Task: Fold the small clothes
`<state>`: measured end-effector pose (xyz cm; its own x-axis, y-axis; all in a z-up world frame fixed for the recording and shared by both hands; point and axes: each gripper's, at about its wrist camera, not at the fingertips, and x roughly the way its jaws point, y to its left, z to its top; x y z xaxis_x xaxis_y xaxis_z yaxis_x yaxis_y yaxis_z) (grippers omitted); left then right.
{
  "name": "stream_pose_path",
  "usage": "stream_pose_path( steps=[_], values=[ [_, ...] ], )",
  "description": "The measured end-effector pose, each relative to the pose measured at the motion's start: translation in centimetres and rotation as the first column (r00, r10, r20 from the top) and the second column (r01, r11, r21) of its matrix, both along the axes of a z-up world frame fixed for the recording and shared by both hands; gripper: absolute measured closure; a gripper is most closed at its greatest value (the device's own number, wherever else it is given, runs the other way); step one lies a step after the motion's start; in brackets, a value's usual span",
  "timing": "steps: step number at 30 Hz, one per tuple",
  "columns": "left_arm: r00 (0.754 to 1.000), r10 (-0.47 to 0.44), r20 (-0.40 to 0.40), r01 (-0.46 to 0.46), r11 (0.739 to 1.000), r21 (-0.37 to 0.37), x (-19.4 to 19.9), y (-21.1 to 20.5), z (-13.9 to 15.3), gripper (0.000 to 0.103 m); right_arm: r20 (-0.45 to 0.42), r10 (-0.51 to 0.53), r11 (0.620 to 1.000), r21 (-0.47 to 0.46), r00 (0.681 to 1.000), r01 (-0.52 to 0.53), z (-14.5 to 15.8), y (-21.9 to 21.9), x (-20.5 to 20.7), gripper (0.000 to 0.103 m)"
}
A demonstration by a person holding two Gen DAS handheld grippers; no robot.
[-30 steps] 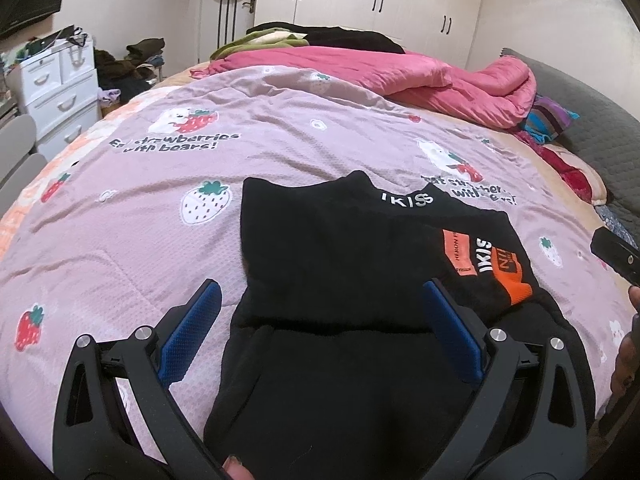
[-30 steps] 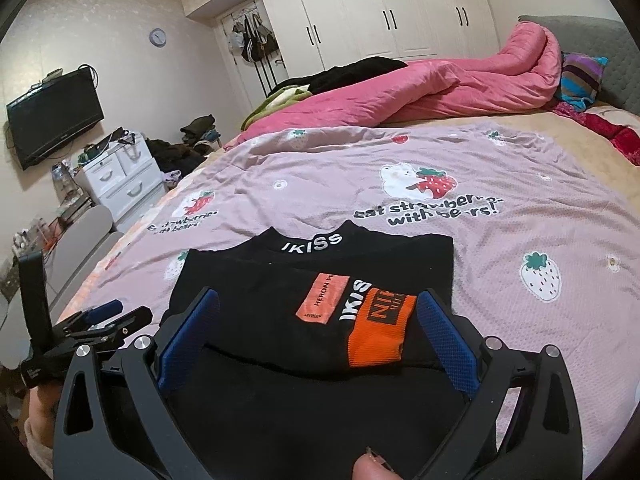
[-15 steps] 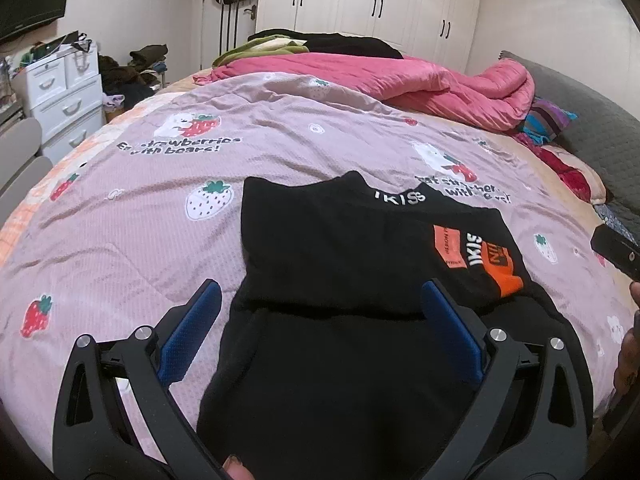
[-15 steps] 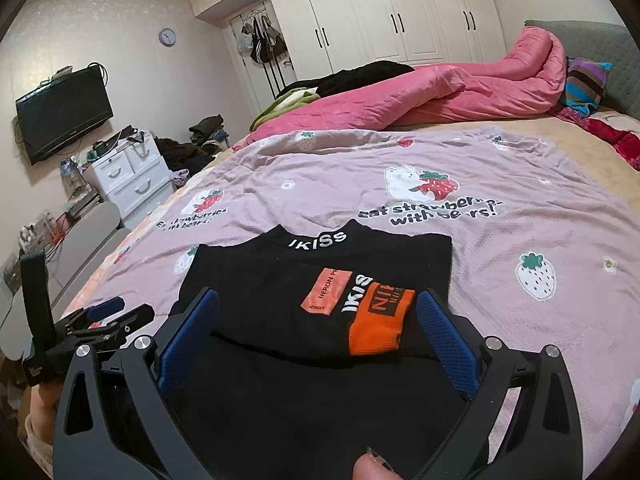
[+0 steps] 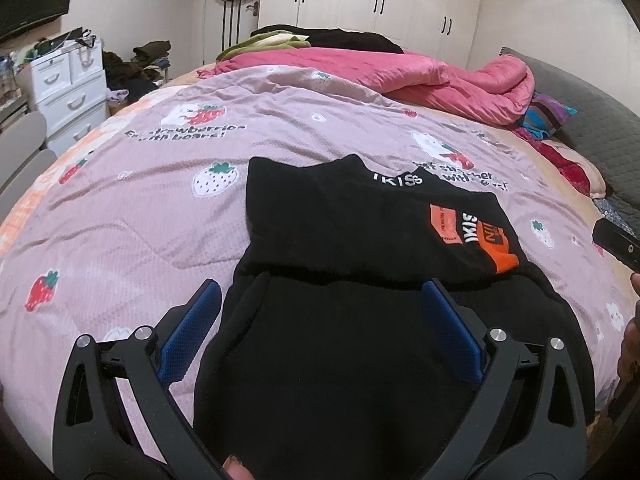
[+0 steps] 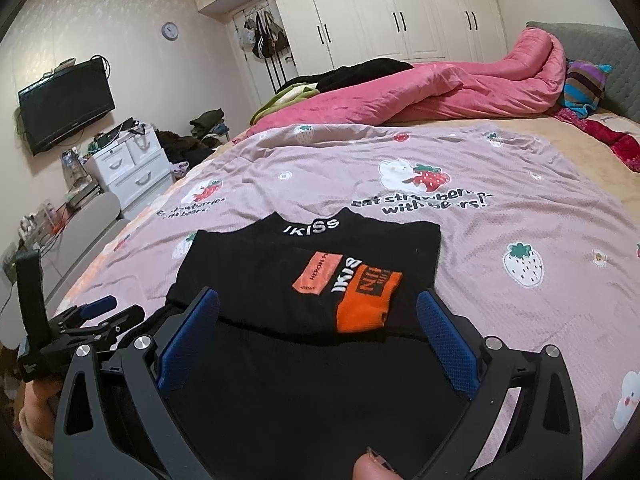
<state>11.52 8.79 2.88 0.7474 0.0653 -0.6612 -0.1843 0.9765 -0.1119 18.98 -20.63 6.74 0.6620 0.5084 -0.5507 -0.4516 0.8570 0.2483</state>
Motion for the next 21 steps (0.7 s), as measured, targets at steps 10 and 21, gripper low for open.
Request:
stream_pose_path(
  steps=[10,21],
  values=[
    [0.999,0.032,-0.043,-0.031,0.999,0.012,-2.0,0.5,-1.2,0.009,-0.007,0.013,1.0,-0.002,1.0,-0.013,-0.2,-0.7,-0.9,0.004],
    [0.993,0.052,-0.105,-0.05,0.999,0.018,-4.5,0.9,-3.1,0.009,-0.045,0.019,1.0,-0.02,0.999,-0.02,-1.8,-1.6,-2.0,0.004]
  ],
)
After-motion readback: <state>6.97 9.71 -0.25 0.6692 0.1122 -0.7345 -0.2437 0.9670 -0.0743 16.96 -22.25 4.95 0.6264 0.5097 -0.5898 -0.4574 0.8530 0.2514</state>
